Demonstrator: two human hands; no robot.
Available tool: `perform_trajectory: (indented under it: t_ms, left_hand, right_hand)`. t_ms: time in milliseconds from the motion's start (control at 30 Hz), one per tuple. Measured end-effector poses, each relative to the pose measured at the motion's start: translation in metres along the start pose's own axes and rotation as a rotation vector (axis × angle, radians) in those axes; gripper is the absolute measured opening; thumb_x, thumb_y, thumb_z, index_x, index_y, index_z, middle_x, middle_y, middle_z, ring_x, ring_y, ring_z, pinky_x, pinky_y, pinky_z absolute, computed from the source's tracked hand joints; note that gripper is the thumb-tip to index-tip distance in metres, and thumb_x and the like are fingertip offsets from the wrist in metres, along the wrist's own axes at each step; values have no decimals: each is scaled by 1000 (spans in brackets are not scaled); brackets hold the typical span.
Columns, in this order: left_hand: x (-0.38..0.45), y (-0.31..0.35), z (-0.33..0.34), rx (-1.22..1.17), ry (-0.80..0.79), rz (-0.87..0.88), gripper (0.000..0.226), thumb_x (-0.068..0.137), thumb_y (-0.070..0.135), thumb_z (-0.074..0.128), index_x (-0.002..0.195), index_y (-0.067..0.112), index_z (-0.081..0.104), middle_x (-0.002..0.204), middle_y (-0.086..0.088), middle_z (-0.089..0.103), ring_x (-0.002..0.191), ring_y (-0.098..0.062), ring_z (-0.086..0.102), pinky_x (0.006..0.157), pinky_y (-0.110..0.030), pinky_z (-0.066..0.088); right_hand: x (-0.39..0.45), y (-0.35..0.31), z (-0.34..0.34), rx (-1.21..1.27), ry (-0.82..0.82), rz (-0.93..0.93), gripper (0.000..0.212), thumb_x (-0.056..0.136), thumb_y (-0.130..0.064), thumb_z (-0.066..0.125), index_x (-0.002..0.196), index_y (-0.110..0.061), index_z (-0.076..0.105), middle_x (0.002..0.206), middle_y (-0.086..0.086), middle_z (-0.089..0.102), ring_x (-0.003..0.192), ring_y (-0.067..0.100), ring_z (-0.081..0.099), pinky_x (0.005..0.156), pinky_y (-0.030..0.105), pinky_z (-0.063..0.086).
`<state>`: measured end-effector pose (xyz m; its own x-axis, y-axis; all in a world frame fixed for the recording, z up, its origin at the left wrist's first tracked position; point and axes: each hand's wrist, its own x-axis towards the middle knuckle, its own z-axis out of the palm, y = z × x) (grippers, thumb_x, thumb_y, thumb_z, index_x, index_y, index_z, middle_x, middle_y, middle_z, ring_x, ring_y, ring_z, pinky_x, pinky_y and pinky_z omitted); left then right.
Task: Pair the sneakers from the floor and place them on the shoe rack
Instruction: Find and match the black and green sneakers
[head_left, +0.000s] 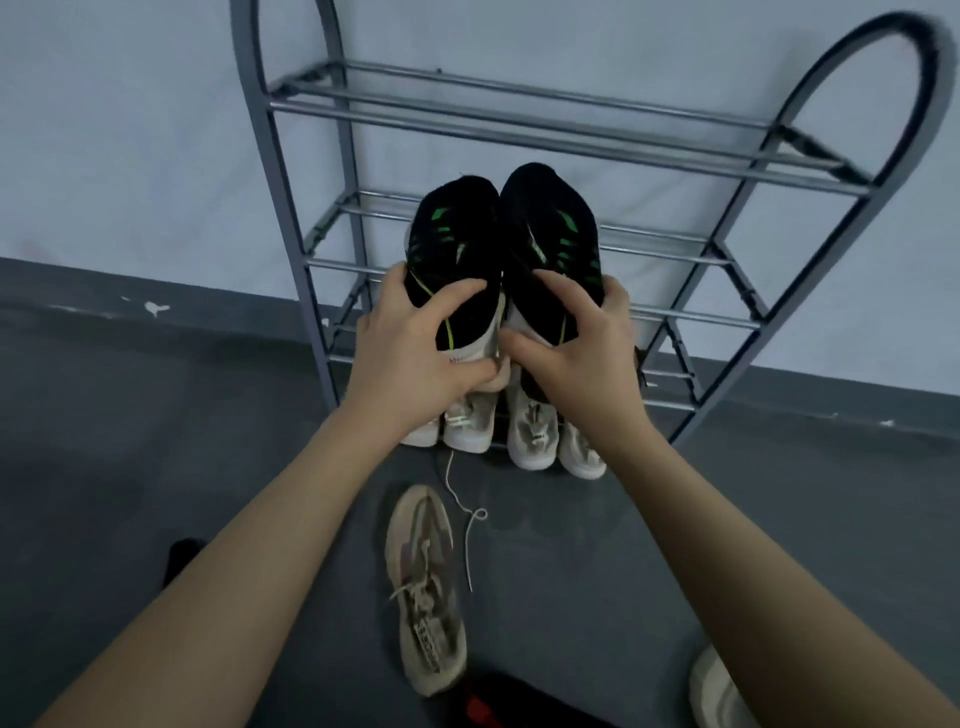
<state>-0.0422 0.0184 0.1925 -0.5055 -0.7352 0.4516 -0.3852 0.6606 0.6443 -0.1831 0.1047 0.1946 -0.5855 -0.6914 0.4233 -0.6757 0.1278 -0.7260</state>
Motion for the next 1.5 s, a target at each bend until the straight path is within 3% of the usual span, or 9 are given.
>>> perform_trajectory:
  t_ms: [367, 433, 533, 700, 900, 1033, 1300, 1400, 1500]
  left_hand:
    - [107, -59, 2, 62, -18, -36, 68, 66, 43, 76, 128, 38, 49, 144, -10, 25, 126, -31, 37, 108, -46, 31]
    - [117, -69, 6, 42, -50, -44, 67, 68, 37, 77, 129, 38, 49, 143, -9, 26, 126, -29, 38, 106, -37, 33]
    - [118, -85, 16, 10, -109, -43, 70, 65, 41, 79, 128, 40, 48, 135, -6, 31, 120, -27, 44, 101, -38, 41]
    - [111, -93, 24, -35, -65, -47, 69, 65, 37, 80, 128, 35, 51, 136, -6, 30, 120, -26, 43, 102, -35, 39]
    - [109, -89, 28, -115, 9, -57, 65, 64, 28, 81, 124, 30, 55, 131, -5, 33, 114, -14, 42, 96, -21, 33]
    - [111, -89, 23, -73, -27, -37, 64, 64, 29, 82, 122, 30, 56, 127, 1, 31, 110, -10, 39, 94, -19, 31]
    - [113, -89, 12, 180, -198, -16, 73, 70, 53, 71, 134, 37, 41, 138, -10, 29, 121, -31, 43, 100, -41, 40]
    - [109, -85, 5, 251, -218, 4, 73, 76, 58, 61, 139, 40, 29, 142, -9, 28, 124, -33, 39, 101, -46, 37]
    - [96, -82, -4, 215, -188, -22, 71, 81, 46, 56, 143, 35, 23, 148, -7, 25, 131, -33, 29, 107, -48, 29]
  right_hand:
    - [101, 10, 66, -117, -39, 12, 68, 71, -52, 71, 132, -34, 48, 141, 17, 32, 126, 37, 37, 104, 53, 34]
    - [104, 14, 76, -129, -83, 70, 70, 71, -50, 72, 133, -30, 47, 143, 16, 29, 129, 37, 33, 107, 51, 31]
    - [101, 21, 86, -145, -95, 92, 72, 70, -50, 73, 133, -27, 46, 143, 14, 26, 130, 36, 31, 108, 50, 29]
    - [103, 29, 76, -144, -216, 43, 79, 71, -59, 66, 138, -29, 37, 145, 13, 23, 129, 35, 36, 106, 52, 34]
    - [91, 25, 76, -151, -115, 24, 73, 67, -69, 52, 128, -29, 51, 135, 13, 39, 120, 35, 45, 101, 53, 38]
    - [94, 22, 74, -227, -121, 35, 64, 70, -62, 55, 127, -33, 55, 135, 13, 41, 120, 34, 44, 107, 48, 26]
    - [95, 15, 78, -347, -153, 47, 59, 77, -61, 57, 130, -37, 50, 134, 12, 39, 117, 36, 45, 101, 45, 26]
    - [90, 14, 74, -366, -189, 55, 66, 80, -62, 56, 138, -38, 38, 146, 15, 28, 127, 38, 36, 107, 47, 20]
    - [75, 11, 68, -382, -167, 26, 71, 84, -62, 49, 144, -31, 28, 154, 19, 14, 138, 38, 18, 111, 49, 11]
